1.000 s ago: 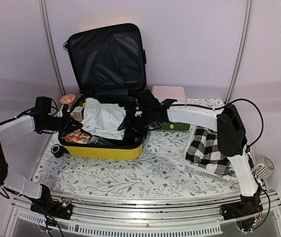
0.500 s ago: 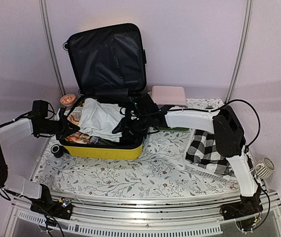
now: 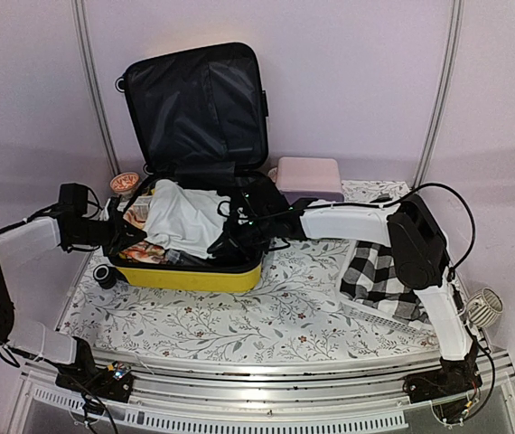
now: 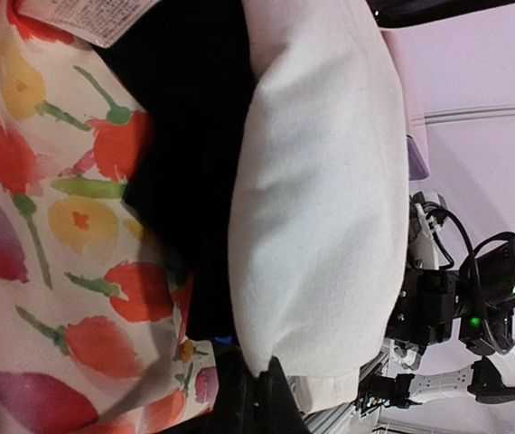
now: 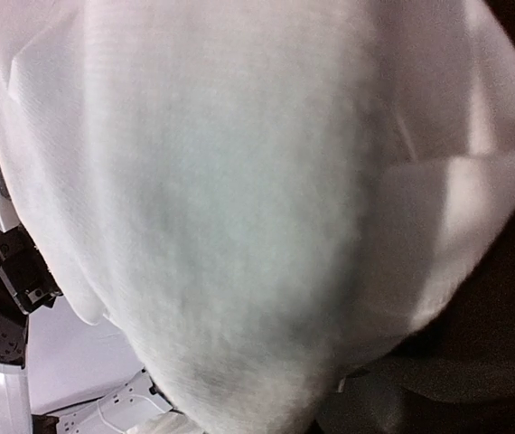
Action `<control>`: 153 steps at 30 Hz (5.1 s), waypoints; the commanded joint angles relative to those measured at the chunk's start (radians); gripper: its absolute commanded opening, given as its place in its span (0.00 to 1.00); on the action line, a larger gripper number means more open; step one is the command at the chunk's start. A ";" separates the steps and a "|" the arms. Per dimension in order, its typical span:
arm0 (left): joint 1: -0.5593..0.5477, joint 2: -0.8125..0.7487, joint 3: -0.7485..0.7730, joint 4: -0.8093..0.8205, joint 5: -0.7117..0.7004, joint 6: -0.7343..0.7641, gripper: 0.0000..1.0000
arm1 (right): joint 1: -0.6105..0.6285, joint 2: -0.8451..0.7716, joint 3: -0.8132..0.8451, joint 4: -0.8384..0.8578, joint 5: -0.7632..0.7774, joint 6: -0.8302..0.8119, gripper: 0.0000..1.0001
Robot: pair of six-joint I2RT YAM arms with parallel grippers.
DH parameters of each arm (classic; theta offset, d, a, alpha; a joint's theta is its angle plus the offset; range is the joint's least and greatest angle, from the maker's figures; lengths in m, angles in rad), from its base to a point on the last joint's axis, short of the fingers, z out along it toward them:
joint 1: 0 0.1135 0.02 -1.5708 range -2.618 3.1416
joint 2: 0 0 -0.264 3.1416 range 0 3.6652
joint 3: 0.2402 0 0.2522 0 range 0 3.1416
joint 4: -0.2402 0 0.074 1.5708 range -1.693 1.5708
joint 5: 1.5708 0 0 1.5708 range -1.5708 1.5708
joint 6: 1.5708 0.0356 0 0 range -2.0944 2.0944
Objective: Open, take out, and arrange the luggage
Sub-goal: Pick up the clothes from the opened luggage, then place the clothes in the bin.
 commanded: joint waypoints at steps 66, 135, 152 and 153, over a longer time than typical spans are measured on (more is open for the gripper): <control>-1.010 1.107 1.420 1.031 -0.206 -0.526 0.00 | -0.994 -1.041 -0.208 -0.459 0.055 -0.684 0.01; -1.128 0.814 0.526 0.997 -0.180 -0.574 0.00 | -0.961 -1.576 -1.115 -0.962 0.107 -0.532 0.01; -1.124 0.685 0.572 0.616 -0.356 -0.360 0.52 | -0.798 -1.544 -0.864 -0.993 0.234 -0.396 0.51; -1.118 0.651 0.573 0.589 -0.374 -0.344 0.58 | -0.798 -1.517 -0.814 -0.997 0.253 -0.412 0.51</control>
